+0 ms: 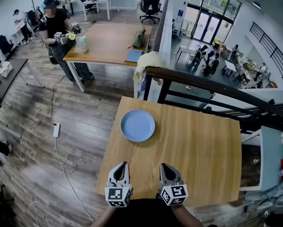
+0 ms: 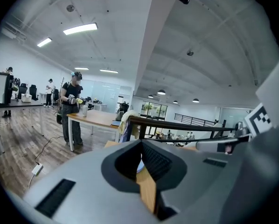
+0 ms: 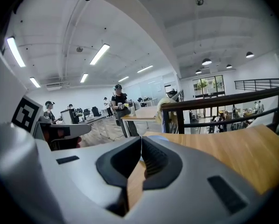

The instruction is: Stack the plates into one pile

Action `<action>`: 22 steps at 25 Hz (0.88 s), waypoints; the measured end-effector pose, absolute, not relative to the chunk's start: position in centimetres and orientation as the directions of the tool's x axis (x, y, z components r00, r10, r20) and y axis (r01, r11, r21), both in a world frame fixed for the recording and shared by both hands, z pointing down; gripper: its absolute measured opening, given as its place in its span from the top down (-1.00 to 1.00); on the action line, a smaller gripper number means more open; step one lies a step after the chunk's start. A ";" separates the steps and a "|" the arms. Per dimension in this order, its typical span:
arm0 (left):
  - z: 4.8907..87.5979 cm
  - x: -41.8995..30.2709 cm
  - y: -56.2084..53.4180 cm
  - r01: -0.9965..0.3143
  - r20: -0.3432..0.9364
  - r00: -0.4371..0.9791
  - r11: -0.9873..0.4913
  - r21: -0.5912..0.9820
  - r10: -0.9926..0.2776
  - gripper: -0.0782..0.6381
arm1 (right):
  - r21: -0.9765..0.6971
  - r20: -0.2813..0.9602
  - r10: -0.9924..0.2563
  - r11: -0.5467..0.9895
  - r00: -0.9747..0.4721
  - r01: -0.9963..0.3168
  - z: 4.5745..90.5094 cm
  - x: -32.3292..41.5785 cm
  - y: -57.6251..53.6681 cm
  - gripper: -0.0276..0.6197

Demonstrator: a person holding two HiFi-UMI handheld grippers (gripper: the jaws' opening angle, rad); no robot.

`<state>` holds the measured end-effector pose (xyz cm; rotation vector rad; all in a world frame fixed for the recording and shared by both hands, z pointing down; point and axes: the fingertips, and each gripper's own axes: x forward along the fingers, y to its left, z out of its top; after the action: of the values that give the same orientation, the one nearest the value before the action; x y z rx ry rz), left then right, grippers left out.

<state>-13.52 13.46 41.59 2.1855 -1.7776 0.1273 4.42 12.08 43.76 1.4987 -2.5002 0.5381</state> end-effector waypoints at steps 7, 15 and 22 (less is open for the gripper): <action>41.5 -12.4 13.8 -0.961 0.267 0.245 -0.196 0.196 -0.932 0.72 | -0.203 0.322 -0.812 0.443 -0.487 -0.873 43.5 4.1 13.0 0.82; 41.1 -12.6 14.0 -0.964 0.265 0.237 -0.192 0.185 -0.935 0.72 | -0.203 0.320 -0.806 0.454 -0.497 -0.867 43.1 4.0 13.3 0.82; 40.9 -12.9 14.3 -0.965 0.261 0.231 -0.187 0.182 -0.937 0.72 | -0.197 0.309 -0.808 0.462 -0.502 -0.865 43.2 4.0 13.5 0.82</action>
<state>-12.87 14.34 40.93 2.2033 -1.7719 0.1297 3.96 13.47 43.22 1.4646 -2.5355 0.4936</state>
